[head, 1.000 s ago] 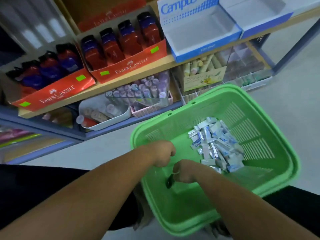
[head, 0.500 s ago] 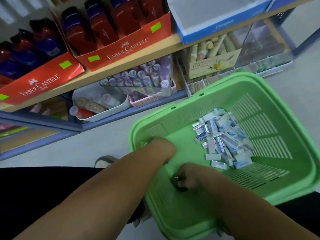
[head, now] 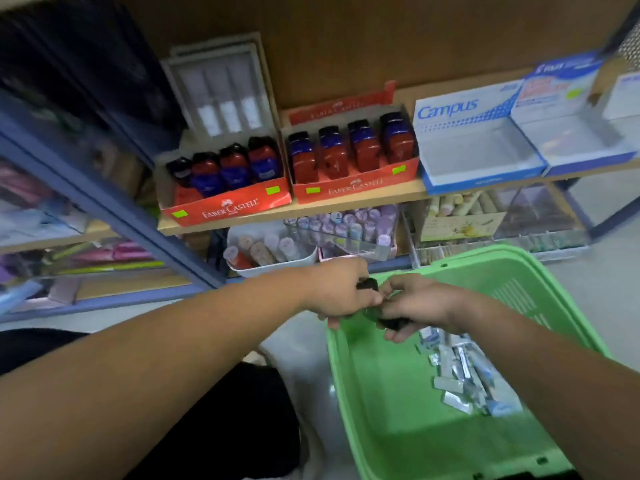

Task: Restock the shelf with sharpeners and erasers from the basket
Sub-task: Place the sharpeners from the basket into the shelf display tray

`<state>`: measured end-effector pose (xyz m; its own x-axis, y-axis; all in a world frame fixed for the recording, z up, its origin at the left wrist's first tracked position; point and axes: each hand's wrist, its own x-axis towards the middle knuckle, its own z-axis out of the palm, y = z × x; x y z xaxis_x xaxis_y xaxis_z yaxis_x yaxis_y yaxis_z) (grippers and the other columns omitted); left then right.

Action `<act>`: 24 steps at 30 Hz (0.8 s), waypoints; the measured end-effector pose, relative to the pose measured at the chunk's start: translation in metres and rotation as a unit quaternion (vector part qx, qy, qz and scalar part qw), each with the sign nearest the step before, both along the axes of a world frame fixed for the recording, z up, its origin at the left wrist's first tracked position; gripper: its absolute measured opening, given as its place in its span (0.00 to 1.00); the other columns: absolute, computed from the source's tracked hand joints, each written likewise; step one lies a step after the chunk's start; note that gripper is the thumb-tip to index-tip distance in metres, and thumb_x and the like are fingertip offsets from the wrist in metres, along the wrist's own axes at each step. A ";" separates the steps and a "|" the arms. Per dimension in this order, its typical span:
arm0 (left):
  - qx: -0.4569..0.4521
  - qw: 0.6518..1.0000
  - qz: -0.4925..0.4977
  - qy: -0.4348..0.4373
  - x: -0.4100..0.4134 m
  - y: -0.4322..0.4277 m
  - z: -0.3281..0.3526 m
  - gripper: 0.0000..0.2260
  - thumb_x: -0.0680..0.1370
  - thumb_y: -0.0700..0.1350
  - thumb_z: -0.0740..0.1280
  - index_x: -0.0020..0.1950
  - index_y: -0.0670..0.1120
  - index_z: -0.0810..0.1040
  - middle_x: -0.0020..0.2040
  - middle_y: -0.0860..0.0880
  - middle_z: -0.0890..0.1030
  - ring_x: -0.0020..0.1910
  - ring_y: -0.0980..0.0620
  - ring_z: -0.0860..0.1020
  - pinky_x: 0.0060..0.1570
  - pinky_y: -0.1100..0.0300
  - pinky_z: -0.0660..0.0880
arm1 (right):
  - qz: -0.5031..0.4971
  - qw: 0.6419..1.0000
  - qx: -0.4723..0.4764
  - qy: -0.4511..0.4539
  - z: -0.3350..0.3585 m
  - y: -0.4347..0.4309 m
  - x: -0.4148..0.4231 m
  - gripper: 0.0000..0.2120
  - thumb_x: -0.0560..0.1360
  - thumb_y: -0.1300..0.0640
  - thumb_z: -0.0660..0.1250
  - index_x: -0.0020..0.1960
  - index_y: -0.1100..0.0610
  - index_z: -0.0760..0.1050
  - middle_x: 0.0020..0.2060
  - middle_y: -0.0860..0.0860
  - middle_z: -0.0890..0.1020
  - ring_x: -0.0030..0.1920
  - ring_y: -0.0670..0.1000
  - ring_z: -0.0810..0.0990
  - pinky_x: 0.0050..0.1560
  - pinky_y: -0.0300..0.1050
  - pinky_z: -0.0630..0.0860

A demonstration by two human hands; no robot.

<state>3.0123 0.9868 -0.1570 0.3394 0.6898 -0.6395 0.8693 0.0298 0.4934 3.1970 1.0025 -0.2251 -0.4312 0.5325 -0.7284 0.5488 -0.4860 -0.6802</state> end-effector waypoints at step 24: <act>0.262 0.845 0.428 -0.185 -0.260 0.002 0.079 0.04 0.76 0.45 0.77 0.49 0.50 0.85 0.43 0.50 0.87 0.40 0.57 0.85 0.41 0.64 0.81 | -0.234 0.933 0.175 0.209 0.128 0.026 -0.230 0.09 0.74 0.66 0.75 0.54 0.59 0.83 0.36 0.53 0.85 0.38 0.54 0.81 0.44 0.47 0.83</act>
